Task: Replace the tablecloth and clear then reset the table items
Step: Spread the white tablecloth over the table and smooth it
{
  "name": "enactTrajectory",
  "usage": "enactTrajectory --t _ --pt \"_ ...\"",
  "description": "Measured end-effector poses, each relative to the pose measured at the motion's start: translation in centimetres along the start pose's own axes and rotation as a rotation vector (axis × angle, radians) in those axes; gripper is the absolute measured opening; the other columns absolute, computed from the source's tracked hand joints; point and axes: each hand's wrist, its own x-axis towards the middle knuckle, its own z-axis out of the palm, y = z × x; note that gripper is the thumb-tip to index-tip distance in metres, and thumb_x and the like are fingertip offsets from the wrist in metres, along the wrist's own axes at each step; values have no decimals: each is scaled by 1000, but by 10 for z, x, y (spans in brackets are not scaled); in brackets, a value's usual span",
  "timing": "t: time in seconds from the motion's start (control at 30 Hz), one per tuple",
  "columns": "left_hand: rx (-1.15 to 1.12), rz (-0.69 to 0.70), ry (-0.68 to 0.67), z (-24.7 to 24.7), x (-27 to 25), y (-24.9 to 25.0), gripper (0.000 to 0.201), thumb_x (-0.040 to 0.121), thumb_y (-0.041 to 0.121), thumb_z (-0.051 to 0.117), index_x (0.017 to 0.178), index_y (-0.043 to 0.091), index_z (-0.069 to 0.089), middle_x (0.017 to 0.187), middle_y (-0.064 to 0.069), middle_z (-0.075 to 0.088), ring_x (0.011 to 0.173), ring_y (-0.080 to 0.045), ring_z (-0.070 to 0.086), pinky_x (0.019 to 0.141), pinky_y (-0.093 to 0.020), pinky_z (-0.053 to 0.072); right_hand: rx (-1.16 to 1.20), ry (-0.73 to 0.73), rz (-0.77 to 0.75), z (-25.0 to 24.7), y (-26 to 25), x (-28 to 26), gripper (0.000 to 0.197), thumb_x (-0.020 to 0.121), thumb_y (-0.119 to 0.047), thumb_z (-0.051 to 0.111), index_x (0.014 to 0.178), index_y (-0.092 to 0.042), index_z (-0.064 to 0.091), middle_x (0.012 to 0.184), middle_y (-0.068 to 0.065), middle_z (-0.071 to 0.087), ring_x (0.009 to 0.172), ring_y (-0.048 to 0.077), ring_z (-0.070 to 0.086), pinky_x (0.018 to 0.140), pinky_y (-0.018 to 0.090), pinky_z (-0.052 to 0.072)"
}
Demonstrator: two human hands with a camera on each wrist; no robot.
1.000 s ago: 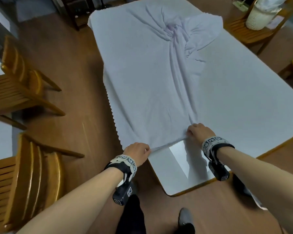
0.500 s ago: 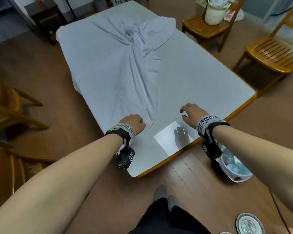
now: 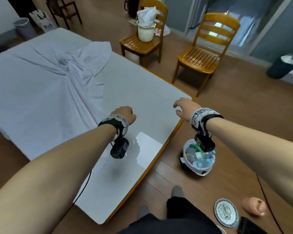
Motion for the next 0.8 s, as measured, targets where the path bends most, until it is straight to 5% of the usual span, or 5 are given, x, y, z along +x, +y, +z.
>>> enactTrajectory --t 0.17,0.4,0.67,0.8 --pt "36 -9 -17 -10 47 35 29 88 27 49 109 14 63 107 -8 65 84 -28 56 70 -30 41 -5 -27 -3 -15 42 39 31 97 -25 47 127 -21 55 131 4 52 119 23 49 92 38 44" --pt "-4 -164 51 -41 117 64 36 90 30 48 119 12 60 120 -10 60 103 -32 59 76 -32 40 -22 -79 -114 -40 93 145 32 97 -25 47 128 -21 54 129 4 51 116 23 49 90 36 43" --pt "-60 -342 102 -77 153 61 36 92 31 48 121 12 59 123 -11 59 109 -32 56 84 -34 43 8 -159 -257 -54 89 243 33 95 -24 46 127 -22 54 132 4 49 117 25 49 92 41 46" --pt "-82 -364 85 -82 179 49 31 90 29 48 112 12 61 113 -8 61 98 -28 56 77 -30 39 21 -173 -293 -52 78 276 33 95 -23 46 126 -20 55 131 5 50 118 25 49 94 39 44"
